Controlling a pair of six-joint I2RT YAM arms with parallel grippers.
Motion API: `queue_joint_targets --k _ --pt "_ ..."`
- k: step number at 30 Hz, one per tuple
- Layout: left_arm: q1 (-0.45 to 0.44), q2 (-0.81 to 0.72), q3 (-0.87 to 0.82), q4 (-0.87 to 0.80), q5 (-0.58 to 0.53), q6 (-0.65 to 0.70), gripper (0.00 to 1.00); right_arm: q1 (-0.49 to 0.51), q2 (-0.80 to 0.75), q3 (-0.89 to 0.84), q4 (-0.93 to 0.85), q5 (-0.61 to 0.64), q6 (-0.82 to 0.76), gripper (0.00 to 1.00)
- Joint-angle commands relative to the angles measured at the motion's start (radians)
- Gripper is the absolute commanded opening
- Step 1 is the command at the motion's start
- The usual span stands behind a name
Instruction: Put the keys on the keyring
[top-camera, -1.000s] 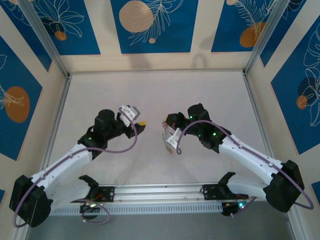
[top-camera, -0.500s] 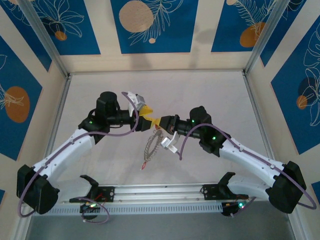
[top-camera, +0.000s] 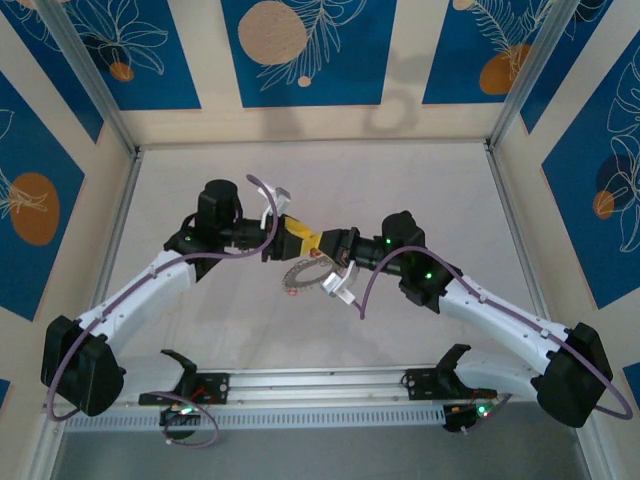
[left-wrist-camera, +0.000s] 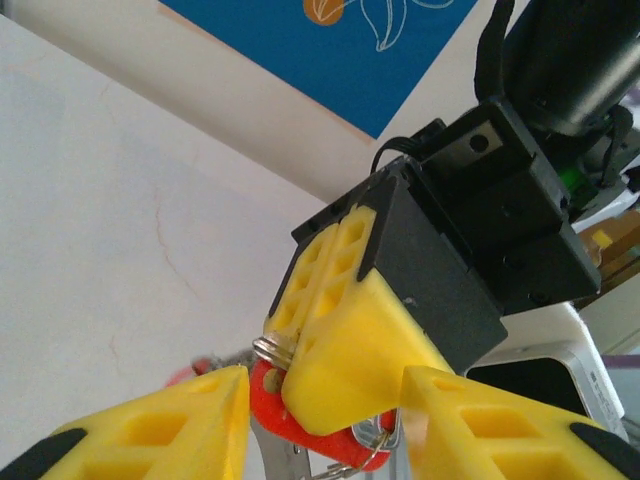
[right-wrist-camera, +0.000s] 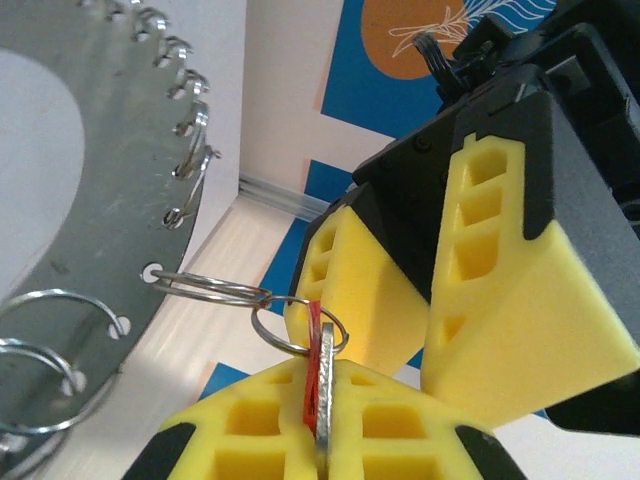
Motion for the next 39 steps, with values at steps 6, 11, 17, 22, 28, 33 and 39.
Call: queue_joint_targets --k 6,11,17,22,28,33,39 --pt "-0.003 -0.007 -0.010 -0.031 0.108 -0.077 0.42 -0.017 0.005 0.009 0.124 -0.034 0.043 0.00" --pt "0.017 -0.042 -0.030 -0.072 0.067 -0.110 0.52 -0.028 0.016 0.015 0.117 -0.017 0.041 0.00" --pt "0.023 -0.062 -0.038 -0.071 0.054 -0.113 0.54 -0.042 0.013 0.000 0.143 -0.015 0.058 0.00" --pt "0.022 -0.028 -0.029 0.022 0.077 -0.177 0.49 -0.032 0.030 0.009 0.161 -0.031 0.061 0.00" --pt "0.022 -0.022 -0.017 0.009 0.069 -0.164 0.45 -0.022 0.037 0.008 0.197 -0.045 0.075 0.00" --pt "0.022 -0.023 -0.023 0.058 0.090 -0.197 0.40 -0.009 0.046 0.012 0.202 -0.052 0.076 0.00" --pt "0.022 -0.031 -0.017 0.049 0.083 -0.185 0.33 0.004 0.063 0.016 0.215 -0.053 0.079 0.00"
